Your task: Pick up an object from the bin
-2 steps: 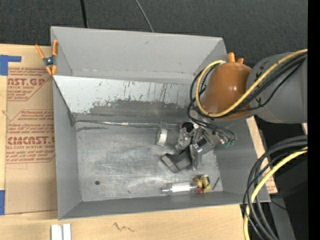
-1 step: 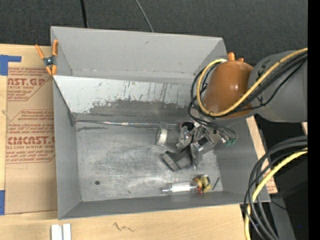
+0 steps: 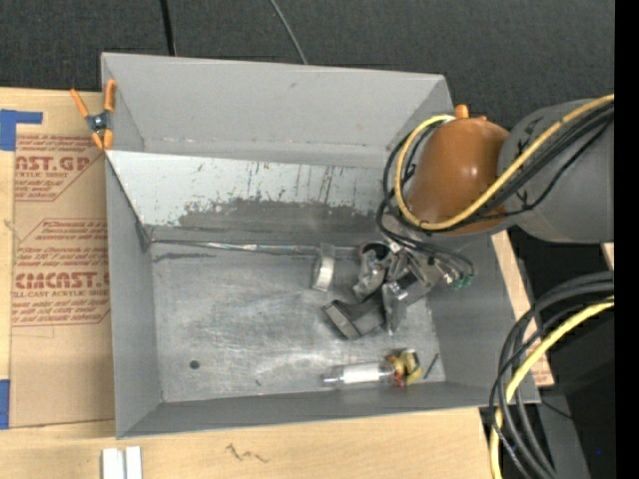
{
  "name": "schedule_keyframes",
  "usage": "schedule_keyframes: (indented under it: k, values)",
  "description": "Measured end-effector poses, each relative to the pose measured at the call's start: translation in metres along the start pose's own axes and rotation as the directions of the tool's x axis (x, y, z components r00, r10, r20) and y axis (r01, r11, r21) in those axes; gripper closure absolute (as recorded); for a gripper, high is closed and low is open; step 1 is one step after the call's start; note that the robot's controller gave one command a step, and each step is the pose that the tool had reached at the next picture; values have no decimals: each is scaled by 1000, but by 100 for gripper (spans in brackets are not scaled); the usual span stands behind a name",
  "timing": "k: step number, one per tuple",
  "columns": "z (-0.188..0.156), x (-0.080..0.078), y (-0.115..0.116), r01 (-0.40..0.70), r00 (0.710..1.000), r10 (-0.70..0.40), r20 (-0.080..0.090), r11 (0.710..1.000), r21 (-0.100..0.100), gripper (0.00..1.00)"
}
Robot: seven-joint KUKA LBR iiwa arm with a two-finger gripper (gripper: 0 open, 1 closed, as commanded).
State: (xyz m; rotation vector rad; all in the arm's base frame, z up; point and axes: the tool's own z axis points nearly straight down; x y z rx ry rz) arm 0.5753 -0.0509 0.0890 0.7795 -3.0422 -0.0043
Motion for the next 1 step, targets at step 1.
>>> schedule_keyframes:
  k: [1]
  values:
    - [-3, 0, 0, 0, 1000, 0, 0, 1000, 1, 100]
